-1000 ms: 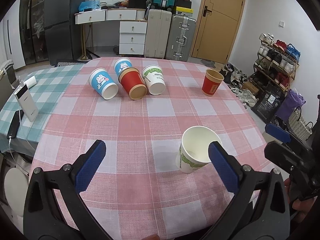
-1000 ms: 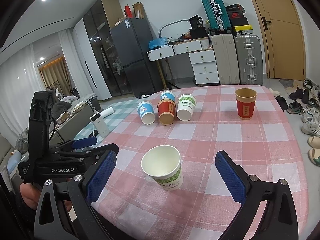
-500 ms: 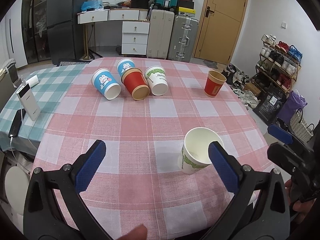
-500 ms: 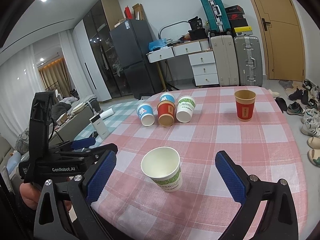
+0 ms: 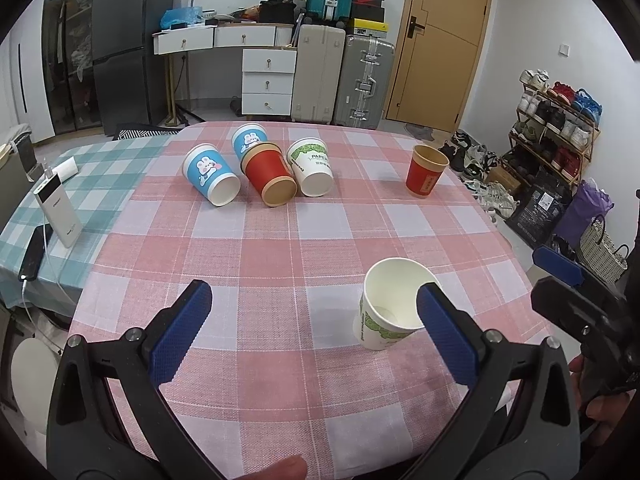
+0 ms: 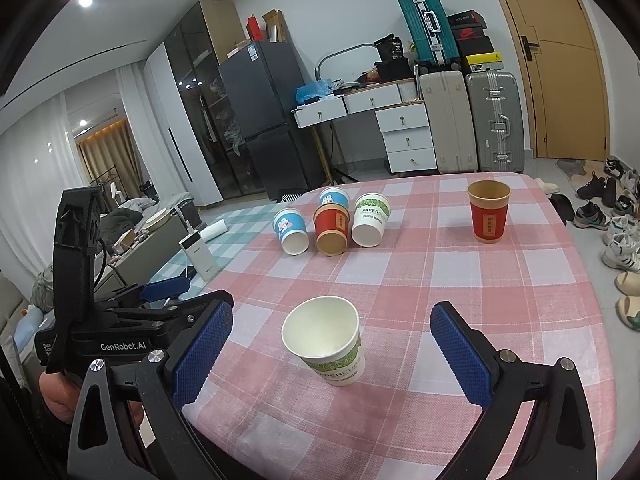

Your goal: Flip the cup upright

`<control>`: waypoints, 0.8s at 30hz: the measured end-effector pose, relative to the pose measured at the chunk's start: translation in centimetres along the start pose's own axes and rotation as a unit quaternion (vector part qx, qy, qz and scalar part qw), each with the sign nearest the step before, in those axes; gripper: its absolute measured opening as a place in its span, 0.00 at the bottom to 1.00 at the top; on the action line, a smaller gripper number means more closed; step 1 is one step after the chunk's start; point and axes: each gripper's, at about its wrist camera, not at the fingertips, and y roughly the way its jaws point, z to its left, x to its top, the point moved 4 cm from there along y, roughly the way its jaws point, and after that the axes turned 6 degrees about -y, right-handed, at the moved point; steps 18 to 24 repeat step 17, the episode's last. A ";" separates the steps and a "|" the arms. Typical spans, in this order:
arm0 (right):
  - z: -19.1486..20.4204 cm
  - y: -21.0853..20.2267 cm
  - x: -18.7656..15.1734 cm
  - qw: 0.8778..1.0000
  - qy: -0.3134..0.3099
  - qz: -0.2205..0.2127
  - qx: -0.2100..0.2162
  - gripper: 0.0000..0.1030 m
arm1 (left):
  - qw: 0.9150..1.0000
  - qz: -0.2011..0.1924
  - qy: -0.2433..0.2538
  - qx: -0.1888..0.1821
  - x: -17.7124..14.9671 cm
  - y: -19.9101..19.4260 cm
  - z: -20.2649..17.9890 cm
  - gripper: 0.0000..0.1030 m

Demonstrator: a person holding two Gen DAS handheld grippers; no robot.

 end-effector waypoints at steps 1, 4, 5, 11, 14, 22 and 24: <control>0.0 0.0 0.0 1.000 0.000 0.000 0.000 0.98 | 1.000 0.000 0.001 0.000 0.0 -0.1 -0.1 0.99; 0.0 0.0 0.0 1.000 0.000 0.000 0.000 0.98 | 1.000 -0.001 0.001 -0.001 0.0 -0.1 -0.1 0.99; 0.0 0.0 0.0 1.000 0.000 0.000 0.000 0.98 | 1.000 -0.001 0.001 -0.001 0.0 -0.1 -0.2 0.99; 0.1 0.0 0.0 1.000 0.001 0.001 -0.001 0.98 | 1.000 -0.004 0.002 0.000 0.0 -0.2 -0.2 0.99; 0.1 0.0 0.0 1.000 -0.001 0.000 -0.001 0.98 | 1.000 -0.006 0.003 0.003 0.0 -0.4 -0.3 0.99; 0.1 0.1 -0.2 1.000 -0.001 0.003 0.001 0.98 | 1.000 -0.010 0.005 0.003 0.1 -0.6 -0.3 0.99; 0.1 0.1 -0.2 1.000 -0.001 0.003 0.001 0.98 | 1.000 -0.010 0.005 0.003 0.1 -0.6 -0.3 0.99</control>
